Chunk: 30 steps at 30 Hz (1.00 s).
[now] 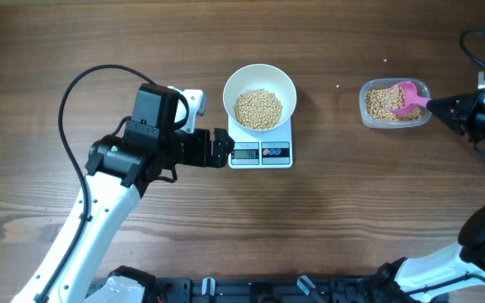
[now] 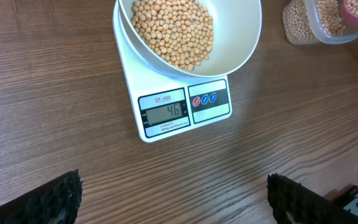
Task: Scoop item into bowl and weigh 150g on scale
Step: 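Lift the filled pink scoop left over the white bowl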
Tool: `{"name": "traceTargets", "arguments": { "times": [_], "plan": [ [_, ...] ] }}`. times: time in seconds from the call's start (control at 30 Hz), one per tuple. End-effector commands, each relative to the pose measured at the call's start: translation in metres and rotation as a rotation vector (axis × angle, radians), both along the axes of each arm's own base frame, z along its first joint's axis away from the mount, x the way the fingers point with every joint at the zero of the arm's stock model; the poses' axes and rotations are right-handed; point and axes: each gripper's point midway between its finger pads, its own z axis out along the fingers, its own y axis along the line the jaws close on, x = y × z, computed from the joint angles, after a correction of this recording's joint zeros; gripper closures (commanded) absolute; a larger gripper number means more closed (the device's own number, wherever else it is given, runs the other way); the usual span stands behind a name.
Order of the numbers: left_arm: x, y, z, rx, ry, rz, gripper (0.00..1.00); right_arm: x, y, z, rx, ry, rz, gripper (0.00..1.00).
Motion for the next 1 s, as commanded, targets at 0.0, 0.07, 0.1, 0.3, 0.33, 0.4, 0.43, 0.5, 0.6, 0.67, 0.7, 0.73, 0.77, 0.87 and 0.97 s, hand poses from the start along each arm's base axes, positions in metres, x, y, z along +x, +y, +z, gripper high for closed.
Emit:
{"name": "traceTargets", "arguments": {
  "times": [0.0,0.07,0.1,0.3,0.33,0.4,0.43,0.5,0.6,0.67,0.7,0.73,0.77,0.87,0.97],
  "plan": [
    [-0.002,-0.003,-0.003,-0.001,0.003,-0.023,0.0,0.002,0.01,0.01,0.093,-0.072,0.029,0.96],
    [-0.002,-0.003,-0.003,-0.001,0.003,-0.023,0.0,0.003,0.013,0.016,0.119,-0.099,0.039,0.96],
    [-0.002,-0.003,-0.003,-0.001,0.003,-0.023,0.0,0.003,0.015,0.019,0.134,-0.108,0.04,0.96],
    [-0.002,-0.003,-0.003,-0.001,0.003,-0.023,0.0,0.005,0.023,0.038,0.235,-0.171,0.048,0.96],
    [-0.002,-0.003,-0.003,-0.001,0.003,-0.023,0.0,0.006,0.024,0.041,0.253,-0.183,0.051,0.96],
    [-0.002,-0.003,-0.003,-0.001,0.003,-0.023,0.0,0.007,0.028,0.046,0.276,-0.201,0.06,0.96],
    [-0.002,-0.003,-0.003,-0.001,0.003,-0.023,0.0,0.007,0.031,0.047,0.285,-0.203,0.067,0.96],
    [-0.002,-0.003,-0.003,-0.001,0.003,-0.023,0.0,0.009,0.04,0.051,0.304,-0.21,0.088,0.96],
    [-0.002,-0.003,-0.003,-0.001,0.003,-0.023,0.0,0.011,0.057,0.056,0.336,-0.218,0.132,0.96],
    [-0.002,-0.003,-0.003,-0.001,0.003,-0.023,0.0,0.013,0.073,0.06,0.359,-0.228,0.173,0.96],
    [-0.002,-0.003,-0.003,-0.001,0.003,-0.023,0.0,0.014,0.081,0.062,0.374,-0.229,0.194,0.96],
    [-0.002,-0.003,-0.003,-0.001,0.003,-0.023,0.0,0.014,0.089,0.062,0.382,-0.217,0.21,0.96],
    [-0.002,-0.003,-0.003,-0.001,0.003,-0.023,0.0,0.015,0.096,0.062,0.39,-0.206,0.225,0.96],
    [-0.002,-0.003,-0.003,-0.001,0.003,-0.023,0.0,0.018,0.12,0.063,0.407,-0.179,0.277,0.96],
    [-0.002,-0.003,-0.003,-0.001,0.003,-0.023,0.0,0.021,0.142,0.063,0.417,-0.162,0.329,0.96]
  ]
}}
